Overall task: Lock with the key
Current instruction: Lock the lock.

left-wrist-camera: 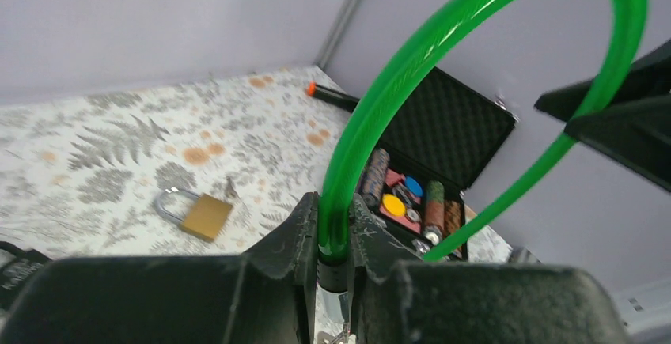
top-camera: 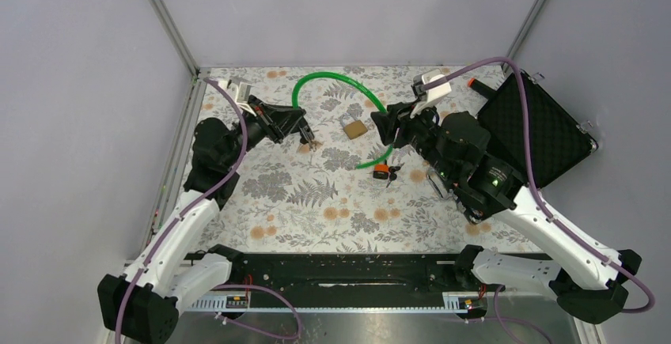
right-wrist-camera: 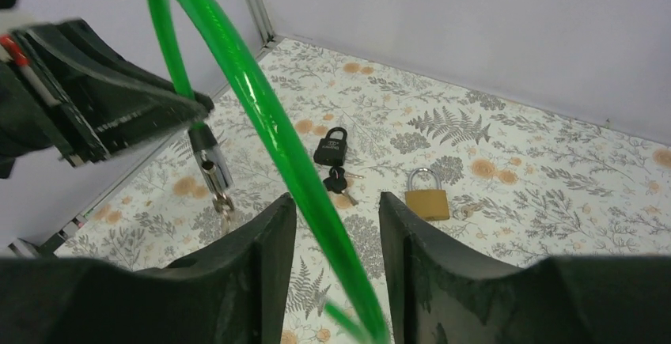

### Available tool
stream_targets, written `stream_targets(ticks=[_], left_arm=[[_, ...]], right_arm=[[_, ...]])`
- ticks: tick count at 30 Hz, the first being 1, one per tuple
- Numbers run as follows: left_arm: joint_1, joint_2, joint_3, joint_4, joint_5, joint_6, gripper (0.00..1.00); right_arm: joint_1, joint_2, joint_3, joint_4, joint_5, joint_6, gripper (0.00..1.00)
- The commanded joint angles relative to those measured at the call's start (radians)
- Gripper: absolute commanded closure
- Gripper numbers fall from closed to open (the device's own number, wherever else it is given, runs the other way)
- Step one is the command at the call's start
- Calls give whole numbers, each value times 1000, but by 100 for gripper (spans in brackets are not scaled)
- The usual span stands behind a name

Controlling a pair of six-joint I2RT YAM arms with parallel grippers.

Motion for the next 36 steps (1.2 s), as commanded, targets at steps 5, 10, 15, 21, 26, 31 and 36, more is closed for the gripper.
stream_targets(ticks=[5, 10, 15, 21, 26, 31, 36], left_arm=[[0, -100, 96, 12, -294, 73, 100], [-1, -127, 121, -10, -374, 77, 100], [-1, -153, 120, -2, -406, 57, 100], [-1, -175, 101, 39, -421, 17, 100], [-1, -186, 101, 47, -410, -1, 100], [-1, -204, 98, 53, -410, -8, 100], [-1, -216, 106, 49, -406, -23, 100]], right_arm=[[0, -84, -126, 123, -22, 51, 22], [0, -133, -223, 153, -29, 68, 4], [0, -140, -317, 212, -24, 154, 5], [0, -132, -558, 583, -56, 328, 15], [0, -29, -508, 660, -134, 377, 10], [0, 63, -461, 736, -145, 431, 7], [0, 123, -421, 764, -158, 476, 29]])
